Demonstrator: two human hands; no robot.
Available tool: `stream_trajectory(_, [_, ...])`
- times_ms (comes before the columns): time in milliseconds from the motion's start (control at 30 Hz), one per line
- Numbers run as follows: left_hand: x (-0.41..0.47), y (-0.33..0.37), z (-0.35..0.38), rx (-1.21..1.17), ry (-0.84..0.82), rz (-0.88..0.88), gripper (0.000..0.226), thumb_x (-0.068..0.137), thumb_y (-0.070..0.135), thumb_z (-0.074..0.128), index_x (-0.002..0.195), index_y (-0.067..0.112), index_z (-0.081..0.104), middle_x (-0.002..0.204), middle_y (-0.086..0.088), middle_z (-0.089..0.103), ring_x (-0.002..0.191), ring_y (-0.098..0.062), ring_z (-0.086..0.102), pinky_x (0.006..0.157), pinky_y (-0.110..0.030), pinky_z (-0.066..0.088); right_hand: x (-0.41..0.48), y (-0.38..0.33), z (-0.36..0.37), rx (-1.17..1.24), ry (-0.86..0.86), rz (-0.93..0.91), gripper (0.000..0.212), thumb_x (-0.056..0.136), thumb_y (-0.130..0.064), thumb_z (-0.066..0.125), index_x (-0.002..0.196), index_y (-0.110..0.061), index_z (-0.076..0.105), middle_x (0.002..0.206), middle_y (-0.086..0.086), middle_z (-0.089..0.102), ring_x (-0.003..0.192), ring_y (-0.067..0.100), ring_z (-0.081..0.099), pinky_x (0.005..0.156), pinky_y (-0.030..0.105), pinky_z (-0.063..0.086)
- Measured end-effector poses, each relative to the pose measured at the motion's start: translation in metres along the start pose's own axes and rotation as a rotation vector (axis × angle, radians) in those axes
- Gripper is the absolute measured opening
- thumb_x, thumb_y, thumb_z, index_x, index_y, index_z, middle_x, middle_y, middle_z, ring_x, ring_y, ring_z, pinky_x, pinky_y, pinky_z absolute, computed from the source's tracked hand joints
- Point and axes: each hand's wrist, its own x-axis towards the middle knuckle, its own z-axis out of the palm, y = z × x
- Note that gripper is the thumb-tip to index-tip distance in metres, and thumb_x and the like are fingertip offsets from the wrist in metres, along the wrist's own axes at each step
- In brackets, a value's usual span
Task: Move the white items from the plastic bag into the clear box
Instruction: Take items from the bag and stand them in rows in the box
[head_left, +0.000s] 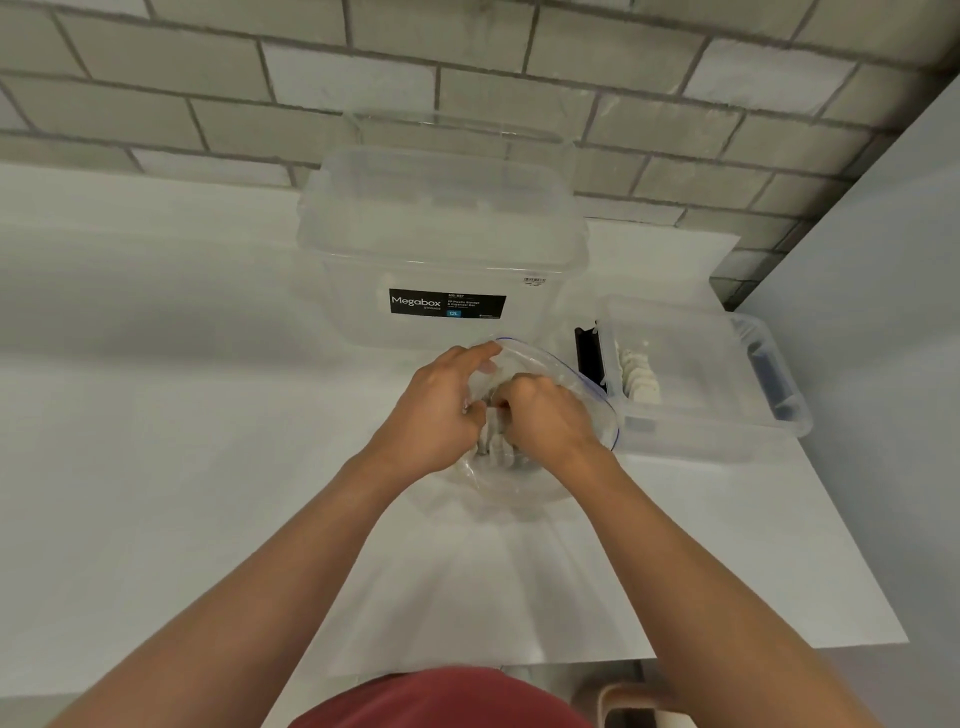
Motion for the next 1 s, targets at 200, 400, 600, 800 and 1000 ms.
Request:
stream_trajectory(200, [0.005,-0.001,-0.002,-0.021,0.003,-0.026,0.064,0.085,0.005,0.064,0.142,0.029,0.048,0.122,0.015,0.058,0.075,-0.007,0.055,0.072,-0.002,0.037,-0.041,0.006,-0.029,0.164,0.168,-0.075,0.015,0.090,-0.013,0.061,0.086,-0.019,0.074,0.085,-0.003,0.069,0.077,0.020,0.064,0.069,0.037,0.054])
stream_trajectory(400, [0.007,0.002,0.001,-0.041,0.003,-0.060,0.065,0.085,0.002,0.062,0.142,0.031,0.048,0.121,0.016,0.058,0.075,-0.010,0.055,0.072,-0.003,0.038,-0.076,0.030,-0.089,0.357,0.335,-0.012,0.008,0.090,-0.024,0.072,0.093,-0.030,0.076,0.087,-0.015,0.071,0.073,0.004,0.064,0.074,0.026,0.053])
stream_trajectory(600, [0.008,0.006,0.005,-0.058,0.024,-0.074,0.063,0.085,0.002,0.063,0.140,0.031,0.049,0.119,0.017,0.059,0.075,-0.009,0.054,0.073,-0.005,0.038,-0.091,0.079,-0.150,0.528,0.563,0.106,0.004,0.090,-0.027,0.073,0.088,-0.030,0.076,0.089,-0.025,0.070,0.078,0.002,0.064,0.063,0.007,0.042])
stream_trajectory(800, [0.008,0.014,0.007,-0.040,0.043,-0.081,0.062,0.086,0.003,0.064,0.139,0.033,0.049,0.119,0.018,0.059,0.082,-0.010,0.057,0.076,-0.017,0.041,-0.053,0.144,-0.142,0.363,0.484,0.207,0.005,0.090,-0.029,0.073,0.090,-0.028,0.078,0.089,-0.013,0.070,0.071,0.005,0.060,0.070,0.011,0.042])
stream_trajectory(1000, [0.005,0.020,0.009,-0.053,0.074,-0.106,0.062,0.086,0.003,0.065,0.139,0.032,0.049,0.118,0.020,0.060,0.082,-0.011,0.058,0.077,-0.021,0.043,-0.020,0.188,-0.099,0.286,0.075,0.267,0.012,0.084,-0.025,0.075,0.077,-0.033,0.078,0.079,-0.021,0.071,0.087,0.006,0.067,0.079,0.027,0.054])
